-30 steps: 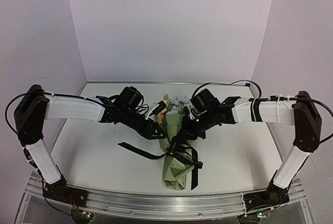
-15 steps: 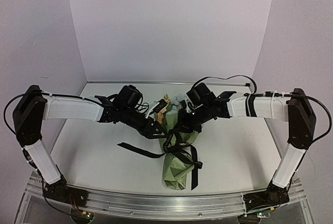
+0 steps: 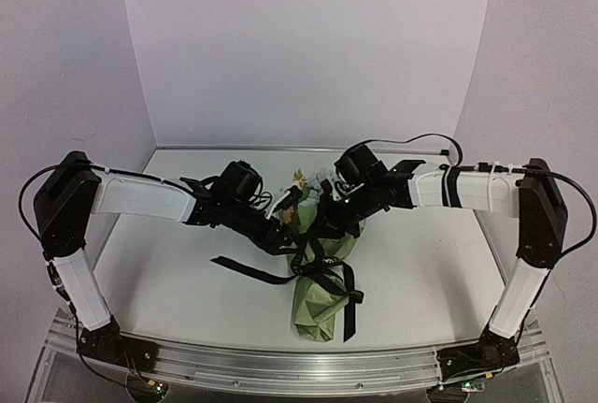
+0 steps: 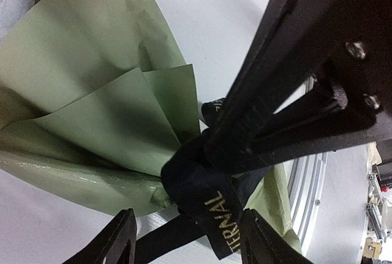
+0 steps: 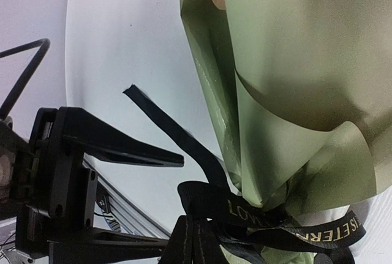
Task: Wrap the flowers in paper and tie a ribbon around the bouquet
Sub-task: Cross the half-tied ribbon over the folded bouquet.
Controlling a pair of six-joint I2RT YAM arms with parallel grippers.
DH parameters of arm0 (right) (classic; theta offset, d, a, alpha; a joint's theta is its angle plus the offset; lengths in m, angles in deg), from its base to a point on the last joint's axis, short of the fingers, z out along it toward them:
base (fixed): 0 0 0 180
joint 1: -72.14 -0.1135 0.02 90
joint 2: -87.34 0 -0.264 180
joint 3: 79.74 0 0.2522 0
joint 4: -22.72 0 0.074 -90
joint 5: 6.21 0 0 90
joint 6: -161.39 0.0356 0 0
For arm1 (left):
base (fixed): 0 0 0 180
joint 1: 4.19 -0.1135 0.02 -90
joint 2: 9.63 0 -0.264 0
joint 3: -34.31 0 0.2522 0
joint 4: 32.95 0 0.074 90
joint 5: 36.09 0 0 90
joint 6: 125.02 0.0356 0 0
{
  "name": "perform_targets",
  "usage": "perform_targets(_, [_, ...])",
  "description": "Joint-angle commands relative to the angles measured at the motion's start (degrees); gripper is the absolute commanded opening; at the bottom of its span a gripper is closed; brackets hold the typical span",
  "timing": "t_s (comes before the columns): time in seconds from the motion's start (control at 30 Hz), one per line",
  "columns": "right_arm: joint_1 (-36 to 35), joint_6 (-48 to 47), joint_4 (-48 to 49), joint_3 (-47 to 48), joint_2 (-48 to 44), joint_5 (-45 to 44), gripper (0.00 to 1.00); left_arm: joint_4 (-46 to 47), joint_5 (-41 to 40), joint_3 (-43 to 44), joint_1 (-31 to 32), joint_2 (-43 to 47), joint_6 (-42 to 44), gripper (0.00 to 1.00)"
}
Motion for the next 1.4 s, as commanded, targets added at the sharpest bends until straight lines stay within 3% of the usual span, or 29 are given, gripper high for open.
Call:
perform_targets(0.0, [-0.5, 1.1, -0.9, 3.1, -0.7, 2.2, 0.01, 4.5, -0.3, 1.7, 0.4, -1.1, -0.9, 0.6])
perform_targets(0.23, [-0.7, 2.1, -0.9, 2.3, -1.7, 4.1, 0.01, 5.5, 0.7, 1.9, 1.0, -2.1, -1.0, 0.47])
perform_targets(0.43, [-0.7, 1.1, -2.2, 0.8, -2.8, 3.9, 0.04, 6.2, 0.1, 1.7, 1.1, -2.0, -1.5, 0.19])
perform_targets(0.53, [-0.6, -1.7, -5.0, 0.4, -4.5, 3.5, 0.09, 6.2, -1.6, 1.8, 1.0, -1.7, -1.5, 0.12])
perform_targets(0.63, [-0.5, -5.8, -8.6, -1.4, -7.7, 2.3, 0.3, 5.9, -2.4, 2.5, 1.0, -1.7, -1.3, 0.09])
perform_targets(0.83, [0.2, -12.9, -10.9, -12.0, -18.0, -4.8, 0.51, 5.0, -2.5, 3.5, 1.0, -2.0, -0.8, 0.06])
perform_targets(1.0, [0.5, -18.3, -11.8, -21.5, -23.4, -11.2, 0.55, 4.5, -2.5, 4.2, 1.0, -2.4, -0.4, 0.06])
perform_targets(1.17, [0.6, -27.1, -9.7, -24.0, -21.9, -14.9, 0.56, 4.2, -1.8, 5.1, 0.9, -3.1, -0.1, 0.05])
perform_targets(1.37, [0.6, -39.4, 4.5, -26.0, -16.7, -16.9, 0.52, 3.3, -2.5, 6.0, 0.9, -3.5, 0.2, 0.05])
